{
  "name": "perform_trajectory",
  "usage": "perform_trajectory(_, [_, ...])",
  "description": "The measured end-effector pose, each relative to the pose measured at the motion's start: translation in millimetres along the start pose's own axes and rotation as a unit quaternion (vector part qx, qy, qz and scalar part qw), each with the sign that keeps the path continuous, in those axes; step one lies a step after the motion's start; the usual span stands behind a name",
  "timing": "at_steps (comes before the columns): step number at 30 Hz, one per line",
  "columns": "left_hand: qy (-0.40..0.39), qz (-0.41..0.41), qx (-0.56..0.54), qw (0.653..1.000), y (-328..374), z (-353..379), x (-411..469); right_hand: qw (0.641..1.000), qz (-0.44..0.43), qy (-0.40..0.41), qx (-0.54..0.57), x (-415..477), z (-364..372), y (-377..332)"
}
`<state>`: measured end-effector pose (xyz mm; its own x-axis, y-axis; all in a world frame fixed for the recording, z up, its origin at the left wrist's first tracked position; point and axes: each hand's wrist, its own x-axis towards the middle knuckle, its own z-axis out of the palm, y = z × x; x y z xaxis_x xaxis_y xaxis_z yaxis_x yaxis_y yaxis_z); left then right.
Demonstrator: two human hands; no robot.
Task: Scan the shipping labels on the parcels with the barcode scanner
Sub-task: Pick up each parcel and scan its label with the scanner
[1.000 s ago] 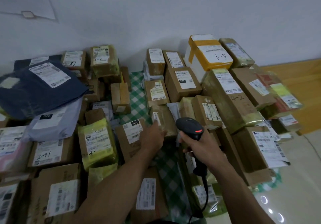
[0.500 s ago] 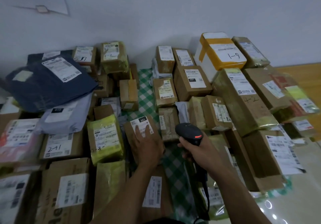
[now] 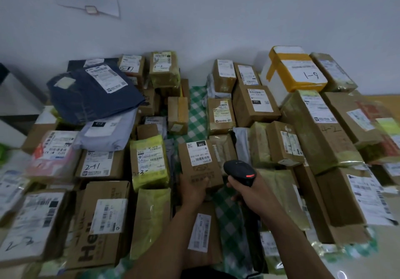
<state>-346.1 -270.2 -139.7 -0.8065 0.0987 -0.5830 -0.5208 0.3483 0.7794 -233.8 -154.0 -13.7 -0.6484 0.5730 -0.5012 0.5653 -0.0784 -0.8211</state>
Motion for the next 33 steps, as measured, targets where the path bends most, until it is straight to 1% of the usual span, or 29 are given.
perform_trajectory(2, [-0.009, -0.002, -0.055, 0.998, -1.8, -0.4, -4.3, 1.000, 0.001, -0.002, 0.003, 3.9, 6.7, 1.1])
perform_trajectory(4, [-0.001, 0.005, -0.073, 0.997, -2.0, -0.9, -8.3, 1.000, 0.006, -0.002, 0.017, 14.2, 15.0, 4.1])
perform_trajectory(8, [0.016, 0.026, -0.064, 0.997, 1.2, -3.4, -14.7, 1.000, 0.004, -0.005, 0.004, 45.9, 32.5, 9.9])
perform_trajectory(11, [0.016, 0.039, -0.051, 0.998, 0.3, -7.7, -22.1, 0.998, 0.052, -0.033, 0.034, 65.9, 42.5, 24.2])
perform_trajectory(12, [0.016, 0.045, -0.044, 0.998, 0.4, -9.3, -25.1, 0.997, 0.054, -0.039, 0.041, 68.1, 46.3, 26.9])
perform_trajectory(14, [0.015, 0.055, -0.029, 0.998, 1.6, -11.1, -30.5, 0.998, 0.040, -0.032, 0.038, 64.2, 50.2, 24.4])
perform_trajectory(17, [0.004, 0.067, -0.006, 0.998, 13.1, -16.5, -44.3, 0.999, -0.006, 0.002, 0.031, 51.4, 46.1, 10.6])
perform_trajectory(20, [0.029, 0.135, 0.039, 0.990, 30.4, -24.3, -64.7, 0.998, -0.051, 0.030, 0.037, 35.8, 33.9, -6.8])
perform_trajectory(22, [0.032, 0.178, 0.027, 0.983, 44.2, -30.2, -79.2, 0.995, -0.061, 0.050, 0.068, 23.7, 23.7, -19.9])
perform_trajectory(24, [0.001, 0.208, 0.010, 0.978, 57.2, -36.1, -86.8, 0.991, -0.062, 0.068, 0.093, 9.7, 12.8, -33.2])
perform_trajectory(25, [-0.027, 0.214, -0.001, 0.977, 64.8, -39.9, -87.7, 0.990, -0.070, 0.074, 0.099, 3.6, 7.7, -38.9])
perform_trajectory(27, [-0.113, 0.181, -0.044, 0.976, 78.6, -47.8, -84.0, 0.987, -0.090, 0.083, 0.102, -3.6, -3.3, -44.3])
perform_trajectory(29, [-0.193, 0.134, -0.107, 0.966, 87.5, -53.1, -75.9, 0.985, -0.099, 0.102, 0.095, -8.8, -10.8, -46.4])
perform_trajectory(31, [-0.237, 0.097, -0.149, 0.955, 90.5, -54.5, -66.9, 0.984, -0.104, 0.122, 0.076, -10.3, -15.9, -45.7])
perform_trajectory(33, [-0.258, 0.072, -0.182, 0.946, 91.9, -53.6, -62.4, 0.979, -0.124, 0.134, 0.085, -15.1, -19.8, -49.0])
